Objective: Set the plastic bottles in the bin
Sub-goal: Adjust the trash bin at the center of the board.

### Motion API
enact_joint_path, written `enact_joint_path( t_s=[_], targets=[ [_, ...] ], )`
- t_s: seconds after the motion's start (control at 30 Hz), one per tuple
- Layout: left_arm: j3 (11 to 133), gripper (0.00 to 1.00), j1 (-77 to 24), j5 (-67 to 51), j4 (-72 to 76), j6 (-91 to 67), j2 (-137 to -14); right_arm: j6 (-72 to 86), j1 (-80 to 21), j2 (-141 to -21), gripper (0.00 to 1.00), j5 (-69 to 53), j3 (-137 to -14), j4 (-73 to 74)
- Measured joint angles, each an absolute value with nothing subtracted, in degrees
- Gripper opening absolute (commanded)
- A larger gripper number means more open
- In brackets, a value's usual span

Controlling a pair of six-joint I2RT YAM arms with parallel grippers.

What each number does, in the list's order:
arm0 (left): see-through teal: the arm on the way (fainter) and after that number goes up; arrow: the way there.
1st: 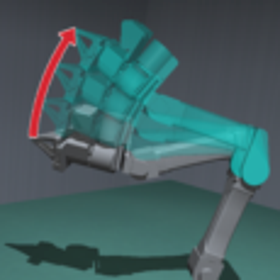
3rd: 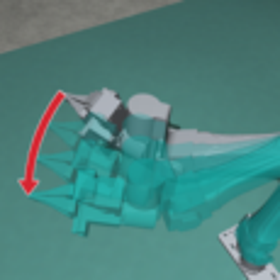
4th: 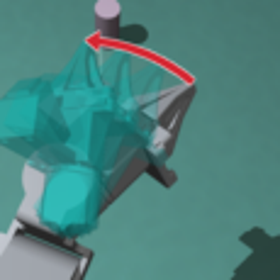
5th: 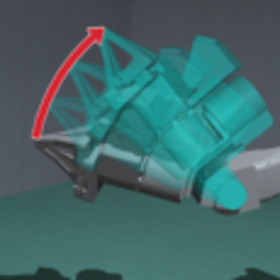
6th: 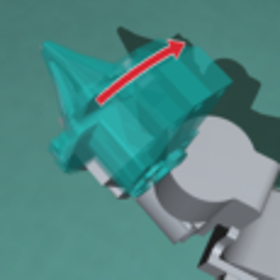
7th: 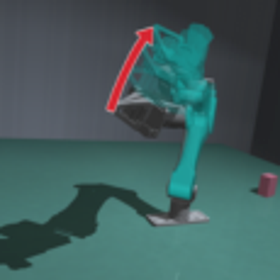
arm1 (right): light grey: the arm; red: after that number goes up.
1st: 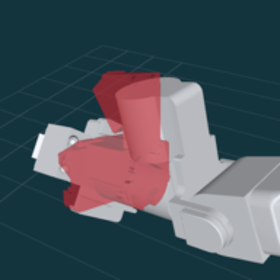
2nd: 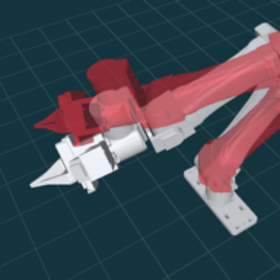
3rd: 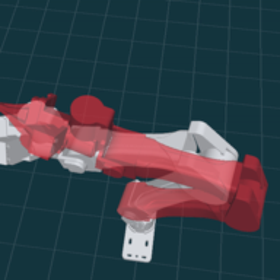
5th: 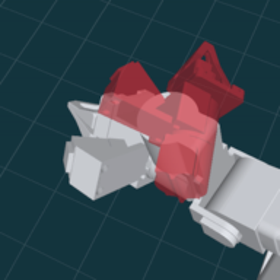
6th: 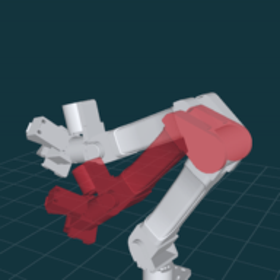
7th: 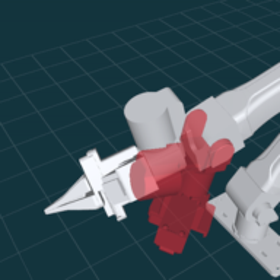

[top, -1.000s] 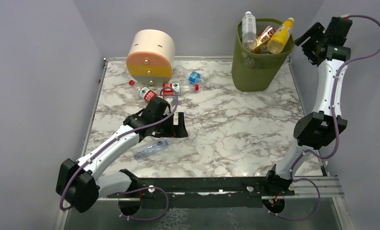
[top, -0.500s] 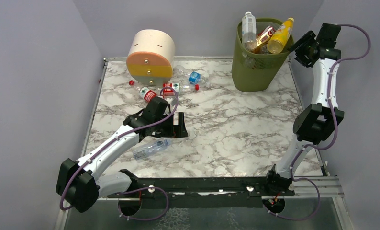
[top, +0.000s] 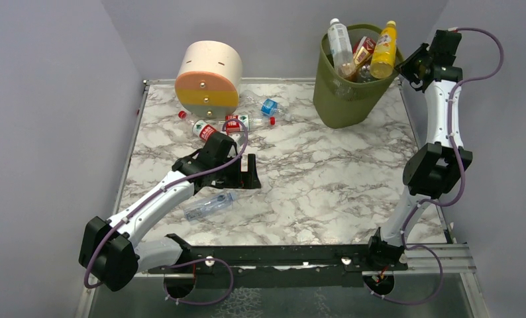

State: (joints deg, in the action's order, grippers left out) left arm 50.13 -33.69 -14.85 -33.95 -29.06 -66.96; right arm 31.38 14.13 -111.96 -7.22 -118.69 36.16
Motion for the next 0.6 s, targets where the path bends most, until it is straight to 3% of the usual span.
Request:
enact_joint_path(
  t_s=[0.6],
  targets=[
    [50.13,0.97,-33.69,-15.00,-33.89,-29.08,-66.96,27.03,12.84,-112.36,0.16,-8.23,-123.79,44.82]
  ],
)
